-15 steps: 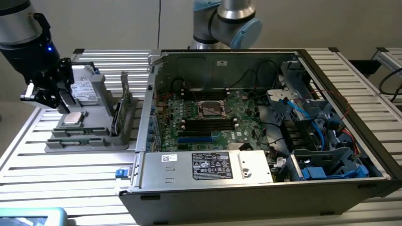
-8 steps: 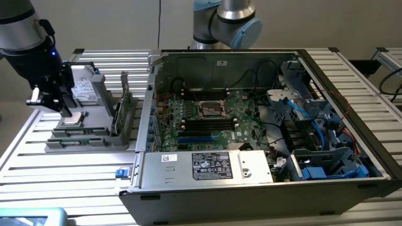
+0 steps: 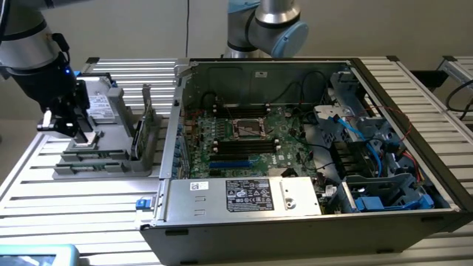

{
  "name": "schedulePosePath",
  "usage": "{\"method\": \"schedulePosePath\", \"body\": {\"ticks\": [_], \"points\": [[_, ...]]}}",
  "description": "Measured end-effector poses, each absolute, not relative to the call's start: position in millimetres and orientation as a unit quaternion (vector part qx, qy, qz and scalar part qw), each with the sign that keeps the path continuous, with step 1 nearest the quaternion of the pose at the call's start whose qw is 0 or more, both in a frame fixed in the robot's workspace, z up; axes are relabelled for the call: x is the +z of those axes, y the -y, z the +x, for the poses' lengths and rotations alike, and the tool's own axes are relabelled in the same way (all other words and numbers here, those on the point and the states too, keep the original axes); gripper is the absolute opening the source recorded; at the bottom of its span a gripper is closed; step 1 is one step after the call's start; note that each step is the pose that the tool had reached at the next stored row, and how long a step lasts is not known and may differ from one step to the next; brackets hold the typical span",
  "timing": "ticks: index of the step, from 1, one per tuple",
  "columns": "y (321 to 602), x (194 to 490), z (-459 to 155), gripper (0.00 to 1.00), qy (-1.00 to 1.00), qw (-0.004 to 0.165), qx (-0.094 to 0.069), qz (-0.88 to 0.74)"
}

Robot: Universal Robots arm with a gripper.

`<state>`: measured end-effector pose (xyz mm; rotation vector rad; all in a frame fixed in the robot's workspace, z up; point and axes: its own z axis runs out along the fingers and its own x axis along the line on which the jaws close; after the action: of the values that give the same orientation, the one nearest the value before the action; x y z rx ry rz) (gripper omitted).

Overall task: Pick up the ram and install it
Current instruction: 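Pick up the ram and move it above insertion slot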

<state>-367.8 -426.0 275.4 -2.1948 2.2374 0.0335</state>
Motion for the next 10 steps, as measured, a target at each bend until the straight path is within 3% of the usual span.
{"method": "schedulePosePath", "body": {"ticks": [10], "points": [[429.5, 261.6, -367.7, 0.37, -0.714, 0.0, 0.007, -0.7]]}}
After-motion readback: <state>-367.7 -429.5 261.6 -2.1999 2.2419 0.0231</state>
